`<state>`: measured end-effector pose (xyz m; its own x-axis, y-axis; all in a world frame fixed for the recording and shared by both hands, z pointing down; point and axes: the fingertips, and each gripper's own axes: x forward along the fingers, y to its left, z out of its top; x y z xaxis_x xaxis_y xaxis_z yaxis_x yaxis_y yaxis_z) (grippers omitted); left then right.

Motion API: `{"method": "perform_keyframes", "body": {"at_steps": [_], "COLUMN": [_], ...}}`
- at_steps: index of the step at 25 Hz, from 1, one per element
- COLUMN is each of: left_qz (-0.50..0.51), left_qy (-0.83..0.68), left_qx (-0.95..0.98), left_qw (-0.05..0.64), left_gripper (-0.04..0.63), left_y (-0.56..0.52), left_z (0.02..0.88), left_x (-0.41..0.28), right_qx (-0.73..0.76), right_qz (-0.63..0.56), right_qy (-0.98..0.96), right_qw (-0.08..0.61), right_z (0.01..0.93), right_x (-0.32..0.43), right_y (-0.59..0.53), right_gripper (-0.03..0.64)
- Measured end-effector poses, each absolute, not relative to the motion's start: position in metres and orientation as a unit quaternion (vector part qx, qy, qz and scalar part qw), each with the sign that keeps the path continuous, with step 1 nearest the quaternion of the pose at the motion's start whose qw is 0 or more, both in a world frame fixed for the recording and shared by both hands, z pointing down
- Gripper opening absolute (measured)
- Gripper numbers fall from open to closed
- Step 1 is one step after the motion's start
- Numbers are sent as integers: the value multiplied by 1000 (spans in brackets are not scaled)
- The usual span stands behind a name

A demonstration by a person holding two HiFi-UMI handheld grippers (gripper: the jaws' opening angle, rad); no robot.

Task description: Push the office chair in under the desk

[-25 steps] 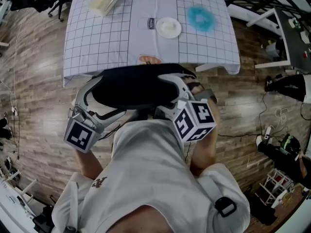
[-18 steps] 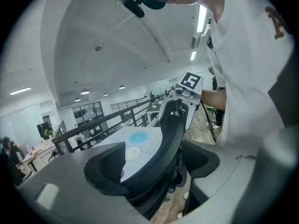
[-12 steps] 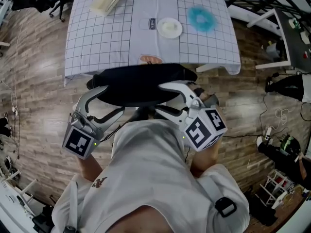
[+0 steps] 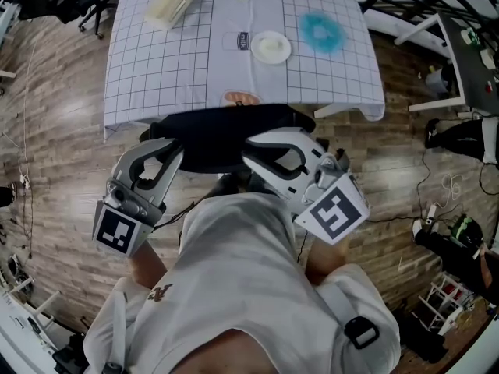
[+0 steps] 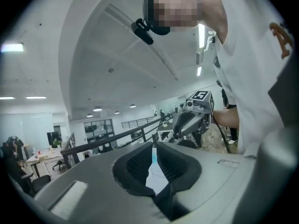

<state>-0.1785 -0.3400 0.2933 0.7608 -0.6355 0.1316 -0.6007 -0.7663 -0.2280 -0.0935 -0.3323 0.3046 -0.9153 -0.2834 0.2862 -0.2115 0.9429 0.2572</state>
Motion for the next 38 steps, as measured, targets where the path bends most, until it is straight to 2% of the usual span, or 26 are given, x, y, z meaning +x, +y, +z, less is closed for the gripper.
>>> {"method": "perform_keyframes", "body": {"at_steps": [1, 4, 10, 20, 38], "left_qz": [-92, -72, -40, -24, -28], "left_qy": [337, 351, 376, 372, 369], "left_qx": [-932, -928, -923, -927, -929], "left_qw": [92, 101, 76, 30, 22], "left_gripper": [25, 2, 2, 2, 2], "left_y": [-344, -353, -369, -378, -381], "left_z": [290, 281, 275, 284, 286], "left_x": [-178, -175, -173, -162, -161], "right_qx": [142, 174, 187, 236, 226], "right_qz": [-110, -95, -64, 23, 38], "right_qy": [-971, -971, -975, -968, -970], "right_qw": [156, 135, 96, 85, 78], "right_z": [302, 295, 287, 308, 310], "right_x": [-94, -96, -104, -98, -96], "right_y": [-339, -353, -361, -383, -387], "right_gripper": [43, 5, 3, 3, 2]}}
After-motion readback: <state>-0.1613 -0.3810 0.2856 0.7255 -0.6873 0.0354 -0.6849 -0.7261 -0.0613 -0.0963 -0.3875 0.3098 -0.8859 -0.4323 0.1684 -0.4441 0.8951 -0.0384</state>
